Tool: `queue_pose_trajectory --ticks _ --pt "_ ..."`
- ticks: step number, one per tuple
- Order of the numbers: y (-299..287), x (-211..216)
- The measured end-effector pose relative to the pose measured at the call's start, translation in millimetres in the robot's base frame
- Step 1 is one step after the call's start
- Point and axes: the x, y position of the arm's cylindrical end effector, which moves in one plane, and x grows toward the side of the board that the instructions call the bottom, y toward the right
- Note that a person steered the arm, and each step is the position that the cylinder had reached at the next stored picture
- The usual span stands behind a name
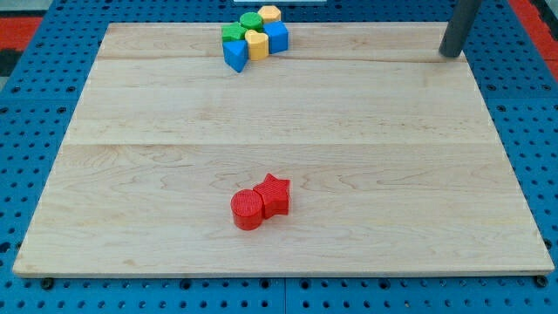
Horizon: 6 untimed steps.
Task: Separate the yellow hexagon and blue cube from each other
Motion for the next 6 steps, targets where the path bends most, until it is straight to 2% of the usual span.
queue_pose_trajectory --ticks 1,2,4,5,6 --pt "-0.9 -29.1" --pt "-7.0 -31.1" --pt "-211.7 -29.6" --pt "-218.6 -28.9" --pt "-249.9 -29.6"
